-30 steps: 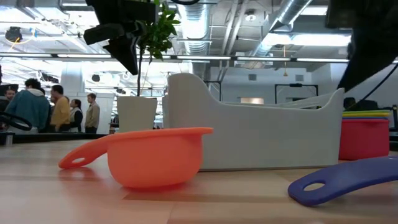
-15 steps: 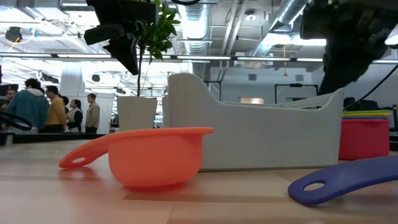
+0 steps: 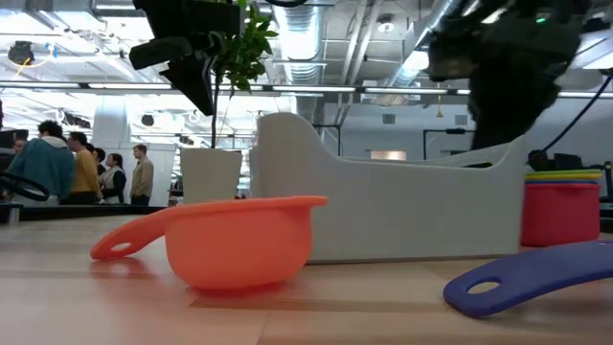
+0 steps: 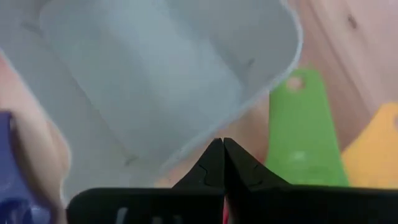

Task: Nest measuring cups in basket
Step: Stack the green measuring cup on top of the yellow measuring cup, then adjust the stacked measuring cups

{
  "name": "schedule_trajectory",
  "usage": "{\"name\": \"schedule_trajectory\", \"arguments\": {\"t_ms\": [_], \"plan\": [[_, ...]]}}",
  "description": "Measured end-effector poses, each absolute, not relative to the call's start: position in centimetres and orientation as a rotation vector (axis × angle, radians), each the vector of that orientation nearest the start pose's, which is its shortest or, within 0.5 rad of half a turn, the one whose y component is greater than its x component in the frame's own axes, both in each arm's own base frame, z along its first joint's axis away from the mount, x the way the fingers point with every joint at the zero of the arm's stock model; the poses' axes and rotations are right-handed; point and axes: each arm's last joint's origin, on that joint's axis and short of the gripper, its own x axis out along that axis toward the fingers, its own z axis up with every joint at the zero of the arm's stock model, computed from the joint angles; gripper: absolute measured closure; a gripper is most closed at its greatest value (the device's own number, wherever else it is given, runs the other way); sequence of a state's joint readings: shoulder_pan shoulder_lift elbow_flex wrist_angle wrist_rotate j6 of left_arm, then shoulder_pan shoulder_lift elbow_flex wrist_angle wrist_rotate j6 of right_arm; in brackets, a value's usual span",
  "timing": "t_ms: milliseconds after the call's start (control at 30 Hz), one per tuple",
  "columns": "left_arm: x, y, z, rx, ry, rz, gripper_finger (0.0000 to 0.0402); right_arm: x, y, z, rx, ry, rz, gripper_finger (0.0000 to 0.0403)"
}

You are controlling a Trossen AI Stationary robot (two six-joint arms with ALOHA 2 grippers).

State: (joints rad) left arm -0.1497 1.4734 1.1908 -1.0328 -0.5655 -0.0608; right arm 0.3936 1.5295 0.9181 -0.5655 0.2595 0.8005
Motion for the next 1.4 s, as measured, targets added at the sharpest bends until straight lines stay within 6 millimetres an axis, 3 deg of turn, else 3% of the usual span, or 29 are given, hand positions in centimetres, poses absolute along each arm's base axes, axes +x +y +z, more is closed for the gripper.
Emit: {"name": "schedule_trajectory", "arguments": {"t_ms": [333,900,1000,1100,1233,1400], "plan": [[26.9,-2.5,26.6,0.419,1.227,0.384,0.0401,28.4,7.5,17.2,0.314,1.186,-0.395,0.0391],[27.1,-2.5,26.7,0.427,1.214,0.375,0.0401,28.1,5.2,18.3,0.218,1.255,-0.542,0.0388],[27.7,-2.6,26.9,0.432,1.157,0.361,0.0401,27.9,5.2,20.2,0.136,1.176,-0.586,0.0378],[28.4,-2.6,27.2,0.449,1.094,0.343,0.0401,26.4,5.1,23.3,0.065,1.136,-0.667,0.0374],[29.3,-2.2,27.6,0.413,1.006,0.323,0.0401,22.2,5.6,26.8,0.115,1.111,-0.770,0.0383],[30.8,-0.7,27.5,0.424,0.860,0.289,0.0401,18.0,7.3,27.9,0.240,1.074,-0.808,0.0391]]}}
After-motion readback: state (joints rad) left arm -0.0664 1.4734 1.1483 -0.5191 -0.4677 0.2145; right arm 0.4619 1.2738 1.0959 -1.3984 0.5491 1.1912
